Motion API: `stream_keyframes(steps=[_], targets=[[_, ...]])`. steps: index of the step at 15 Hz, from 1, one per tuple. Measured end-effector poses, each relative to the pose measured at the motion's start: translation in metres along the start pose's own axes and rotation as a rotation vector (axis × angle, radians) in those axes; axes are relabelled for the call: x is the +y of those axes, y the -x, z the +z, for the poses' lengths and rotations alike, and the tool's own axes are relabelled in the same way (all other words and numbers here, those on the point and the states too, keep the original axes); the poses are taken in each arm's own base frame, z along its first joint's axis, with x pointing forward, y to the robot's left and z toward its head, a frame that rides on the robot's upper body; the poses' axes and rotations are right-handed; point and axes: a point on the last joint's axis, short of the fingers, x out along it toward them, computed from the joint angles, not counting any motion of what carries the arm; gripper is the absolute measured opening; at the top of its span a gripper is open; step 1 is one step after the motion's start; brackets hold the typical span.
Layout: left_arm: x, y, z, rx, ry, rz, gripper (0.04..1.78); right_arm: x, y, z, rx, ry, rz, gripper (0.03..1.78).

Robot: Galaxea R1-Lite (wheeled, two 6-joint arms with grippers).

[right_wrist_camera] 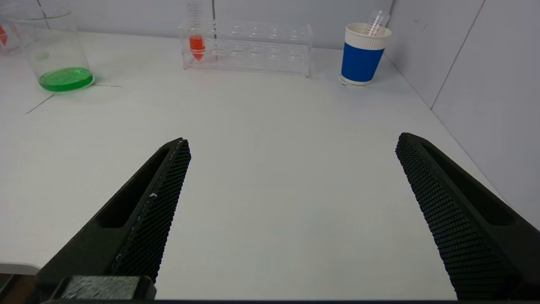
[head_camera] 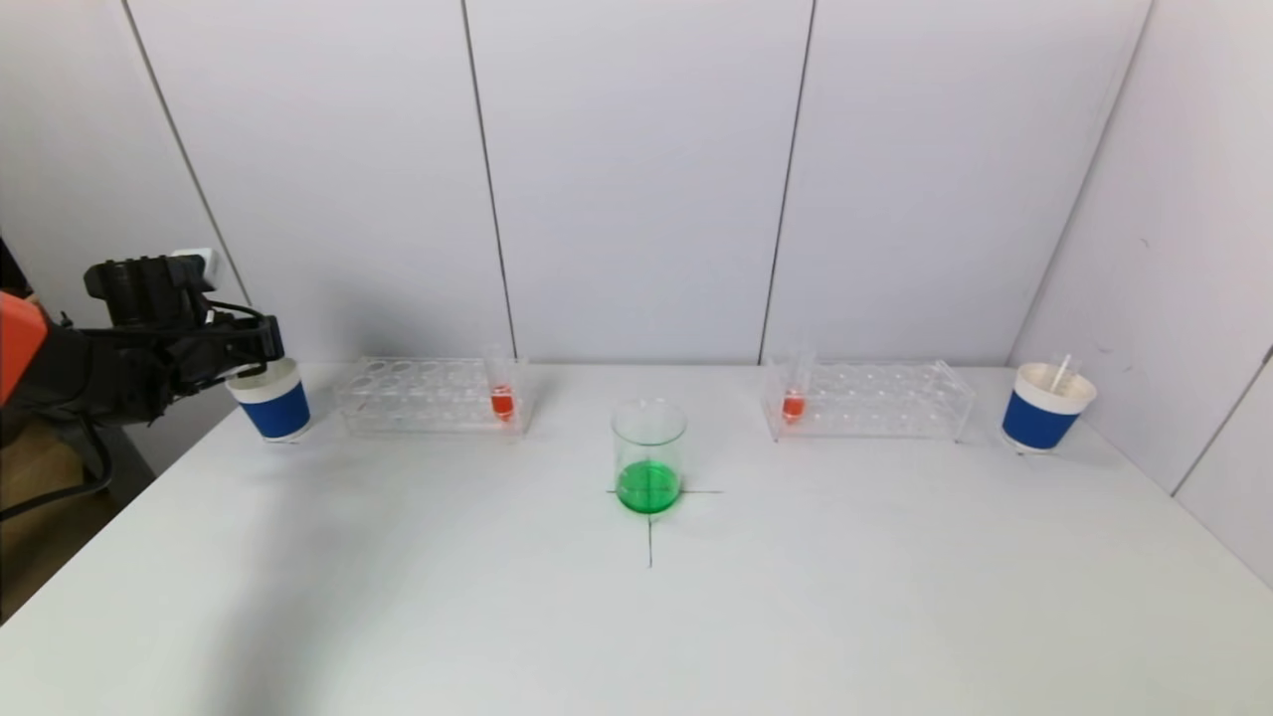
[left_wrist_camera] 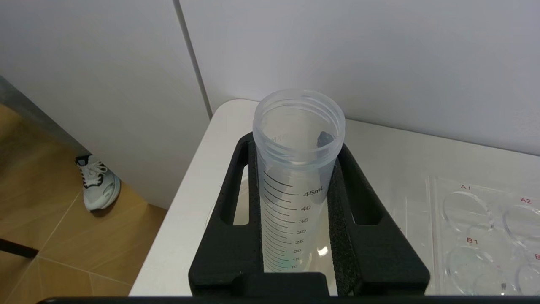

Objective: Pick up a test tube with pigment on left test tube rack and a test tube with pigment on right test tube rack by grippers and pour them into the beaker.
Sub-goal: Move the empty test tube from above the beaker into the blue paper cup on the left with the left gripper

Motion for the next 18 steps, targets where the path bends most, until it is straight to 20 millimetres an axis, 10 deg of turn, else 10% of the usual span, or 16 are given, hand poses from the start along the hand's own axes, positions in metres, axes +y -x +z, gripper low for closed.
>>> stream_keyframes(steps=[18], targets=[[0.0038,-0.0020,-0.0091,0.025,0.005,0.007,0.47,0.0000,0.0000,0.0000,0.000,0.000,0.000,1.77]])
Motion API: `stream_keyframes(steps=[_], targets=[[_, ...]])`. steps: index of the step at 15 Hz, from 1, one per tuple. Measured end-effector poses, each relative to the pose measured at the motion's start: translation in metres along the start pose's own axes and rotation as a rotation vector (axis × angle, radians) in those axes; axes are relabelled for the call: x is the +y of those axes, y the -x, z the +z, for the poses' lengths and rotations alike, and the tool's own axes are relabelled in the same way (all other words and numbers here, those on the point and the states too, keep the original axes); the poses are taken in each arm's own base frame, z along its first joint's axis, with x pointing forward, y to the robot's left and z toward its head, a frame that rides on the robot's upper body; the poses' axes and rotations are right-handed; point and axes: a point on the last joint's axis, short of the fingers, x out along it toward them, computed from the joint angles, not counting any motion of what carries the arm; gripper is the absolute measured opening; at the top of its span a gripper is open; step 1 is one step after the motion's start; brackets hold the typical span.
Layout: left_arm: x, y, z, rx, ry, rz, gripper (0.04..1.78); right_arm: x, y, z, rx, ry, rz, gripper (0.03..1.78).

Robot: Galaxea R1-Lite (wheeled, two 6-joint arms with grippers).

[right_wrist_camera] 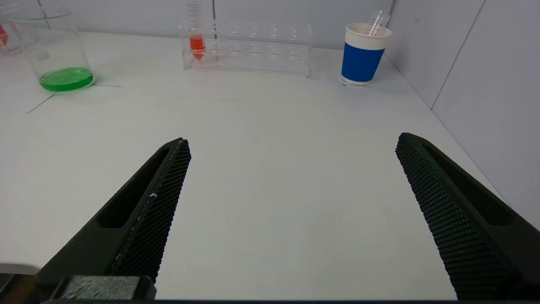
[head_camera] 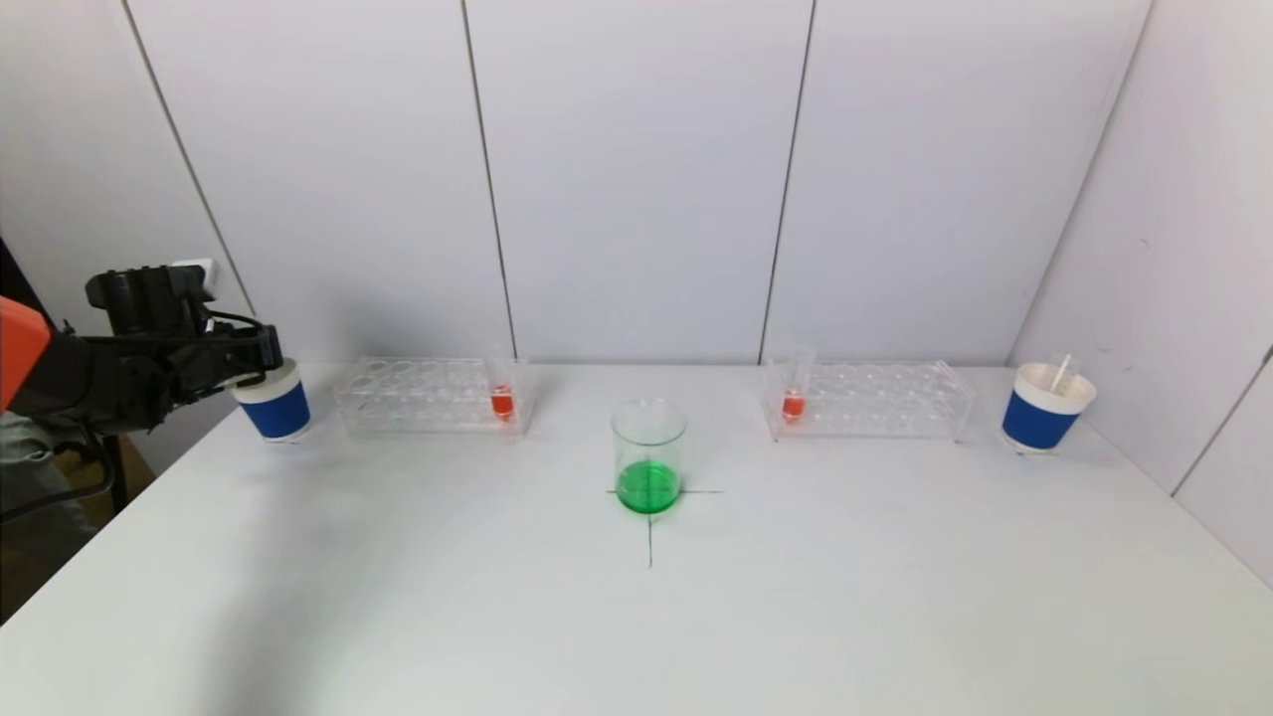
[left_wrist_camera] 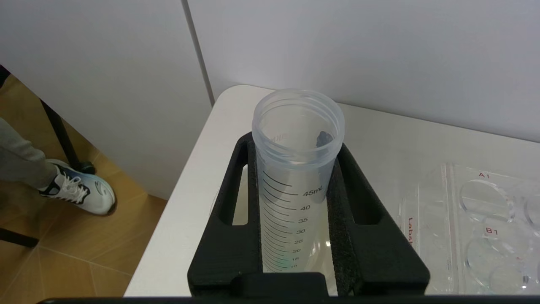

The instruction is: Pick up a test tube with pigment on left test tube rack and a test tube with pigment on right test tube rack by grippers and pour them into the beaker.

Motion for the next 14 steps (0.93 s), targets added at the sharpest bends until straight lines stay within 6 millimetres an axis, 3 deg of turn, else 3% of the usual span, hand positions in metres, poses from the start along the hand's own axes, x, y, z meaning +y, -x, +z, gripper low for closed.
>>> stream_keyframes(steps=[4,8,10,12,14], targets=[[0.0000,0.0001,0.0001,-0.001,0.000,0.000,0.73,0.0000,0.0000,0.0000,0.000,0.000,-0.001,1.77],[-0.0001,0.0007,0.0011,-0.003,0.001,0.000,1.37,0.0000,0.0000,0.0000,0.000,0.000,0.000,1.77],[-0.0001,0.0008,0.0013,-0.004,0.000,0.000,1.59,0.0000,0.0000,0.0000,0.000,0.000,0.000,1.77],[-0.0001,0.0008,0.0014,-0.004,0.001,0.000,1.74,0.0000,0.0000,0.0000,0.000,0.000,0.000,1.77],[-0.0001,0.0010,0.0018,-0.005,0.000,0.000,1.77,0.0000,0.0000,0.0000,0.000,0.000,0.000,1.77]])
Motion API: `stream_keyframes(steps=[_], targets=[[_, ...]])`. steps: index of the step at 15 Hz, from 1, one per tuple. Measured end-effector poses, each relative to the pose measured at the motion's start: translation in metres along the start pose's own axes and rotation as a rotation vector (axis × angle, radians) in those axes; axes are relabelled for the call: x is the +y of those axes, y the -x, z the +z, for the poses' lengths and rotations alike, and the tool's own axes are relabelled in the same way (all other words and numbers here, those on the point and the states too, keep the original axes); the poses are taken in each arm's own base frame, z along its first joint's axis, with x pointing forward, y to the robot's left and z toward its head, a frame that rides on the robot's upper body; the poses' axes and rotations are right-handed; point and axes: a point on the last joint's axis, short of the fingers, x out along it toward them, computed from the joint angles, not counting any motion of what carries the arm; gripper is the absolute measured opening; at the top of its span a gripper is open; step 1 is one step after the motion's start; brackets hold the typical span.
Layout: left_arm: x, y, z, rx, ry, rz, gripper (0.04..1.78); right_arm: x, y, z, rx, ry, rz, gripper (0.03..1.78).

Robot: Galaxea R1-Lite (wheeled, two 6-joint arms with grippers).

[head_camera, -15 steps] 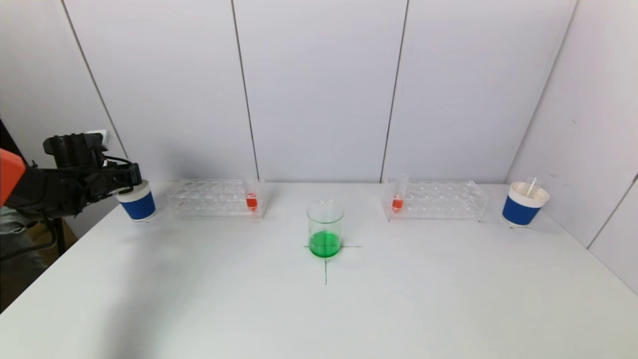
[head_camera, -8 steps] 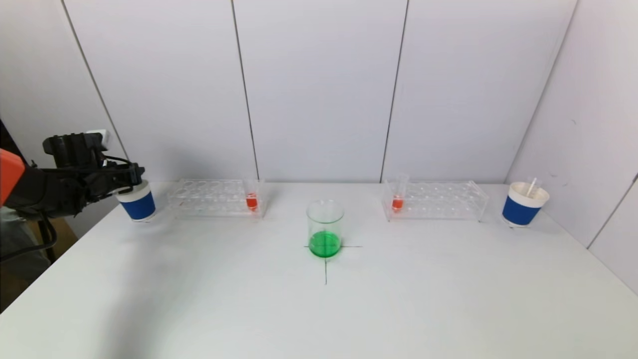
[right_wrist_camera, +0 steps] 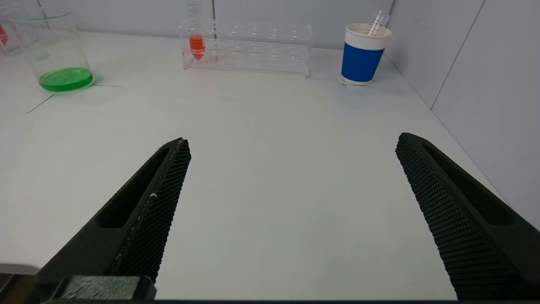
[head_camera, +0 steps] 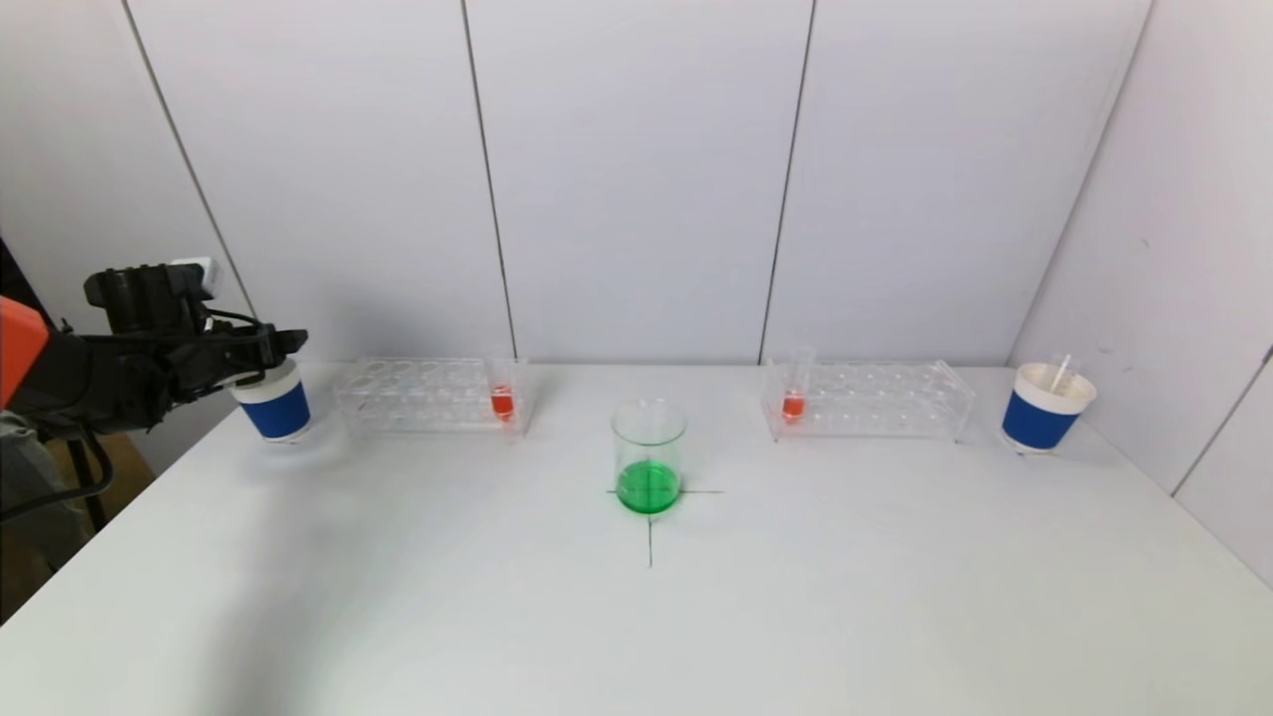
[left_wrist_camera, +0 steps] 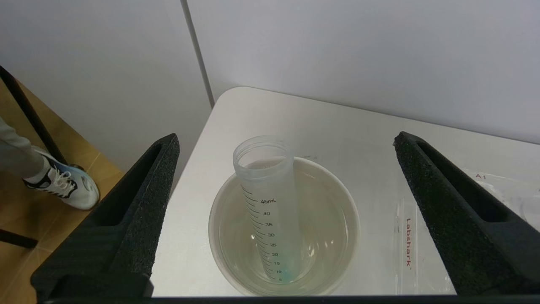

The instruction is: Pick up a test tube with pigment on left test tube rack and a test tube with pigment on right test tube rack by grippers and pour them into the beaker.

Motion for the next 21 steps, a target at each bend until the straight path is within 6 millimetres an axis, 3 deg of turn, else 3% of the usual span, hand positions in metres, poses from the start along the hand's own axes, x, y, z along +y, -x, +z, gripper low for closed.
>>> stream_keyframes(steps=[5,9,13,15,18,21], targets=[[-0.002,0.008,0.013,-0.030,-0.001,-0.021,1.76,0.000,0.000,0.000,0.000,0.000,0.000,1.77],[-0.024,0.041,0.044,-0.095,0.018,-0.100,1.76,0.000,0.000,0.000,0.000,0.000,0.000,1.77],[-0.074,0.103,0.071,-0.150,0.014,-0.244,1.76,0.000,0.000,0.000,0.000,0.000,0.000,1.77],[-0.095,0.145,0.081,-0.183,0.003,-0.313,1.76,0.000,0.000,0.000,0.000,0.000,0.000,1.77],[-0.103,0.207,0.085,-0.217,-0.007,-0.373,1.76,0.000,0.000,0.000,0.000,0.000,0.000,1.77],[-0.093,0.264,0.082,-0.246,-0.006,-0.367,1.76,0.000,0.000,0.000,0.000,0.000,0.001,1.77]])
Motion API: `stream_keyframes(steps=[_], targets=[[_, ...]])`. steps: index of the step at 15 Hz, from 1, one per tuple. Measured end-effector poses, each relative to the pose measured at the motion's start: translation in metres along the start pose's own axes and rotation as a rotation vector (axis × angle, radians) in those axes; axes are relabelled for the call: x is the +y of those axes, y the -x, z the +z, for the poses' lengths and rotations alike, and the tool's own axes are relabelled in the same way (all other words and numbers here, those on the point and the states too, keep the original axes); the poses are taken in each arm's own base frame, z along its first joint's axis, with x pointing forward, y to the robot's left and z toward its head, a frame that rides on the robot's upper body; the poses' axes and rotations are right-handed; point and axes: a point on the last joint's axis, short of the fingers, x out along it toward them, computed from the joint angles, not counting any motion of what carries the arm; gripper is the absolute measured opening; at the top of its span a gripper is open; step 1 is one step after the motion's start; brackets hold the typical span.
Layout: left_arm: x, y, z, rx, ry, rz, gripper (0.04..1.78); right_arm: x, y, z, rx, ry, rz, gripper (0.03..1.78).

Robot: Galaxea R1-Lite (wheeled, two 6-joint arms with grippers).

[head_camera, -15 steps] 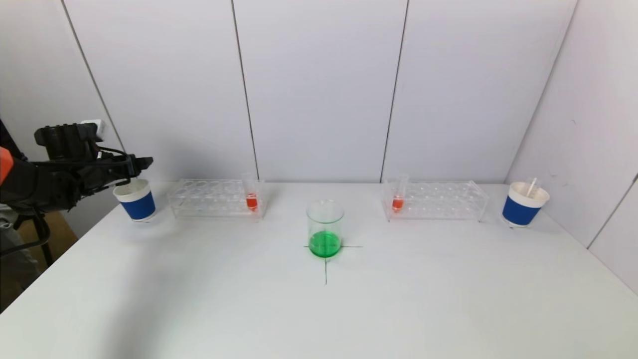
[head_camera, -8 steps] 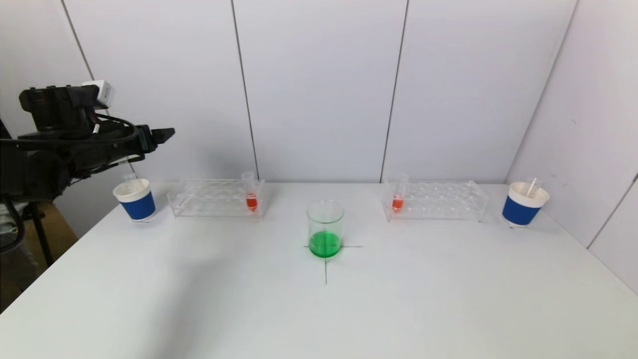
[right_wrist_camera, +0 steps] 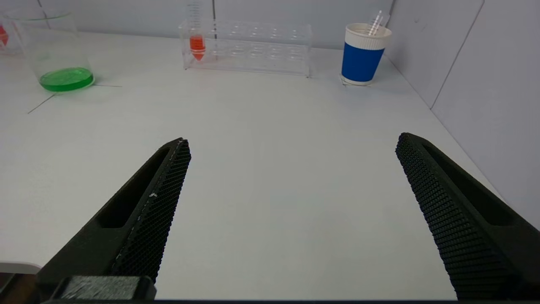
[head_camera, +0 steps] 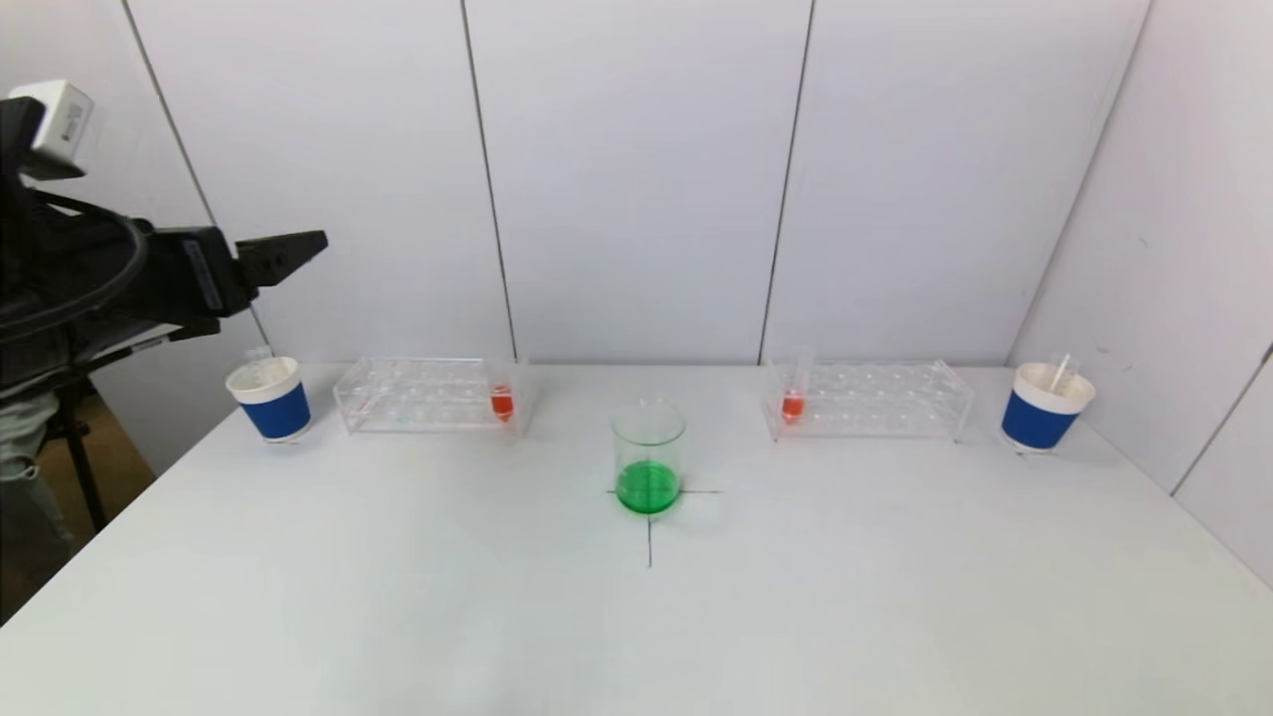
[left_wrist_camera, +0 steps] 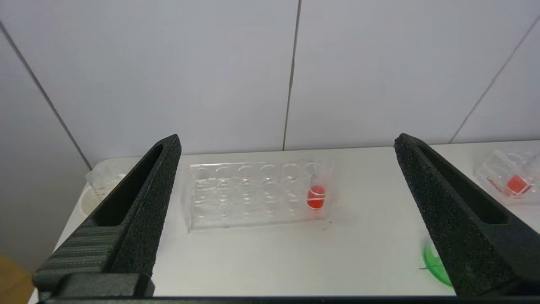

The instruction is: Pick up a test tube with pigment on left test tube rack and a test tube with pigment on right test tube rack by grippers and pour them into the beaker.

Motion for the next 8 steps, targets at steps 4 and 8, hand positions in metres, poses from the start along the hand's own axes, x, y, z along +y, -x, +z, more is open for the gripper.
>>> stream_keyframes(steps=[4,8], targets=[[-0.009,0.080,0.001,-0.047,-0.010,0.026,1.76,0.000,0.000,0.000,0.000,0.000,-0.001,1.77],[-0.018,0.162,-0.018,-0.077,-0.016,0.044,1.76,0.000,0.000,0.000,0.000,0.000,-0.001,1.77]])
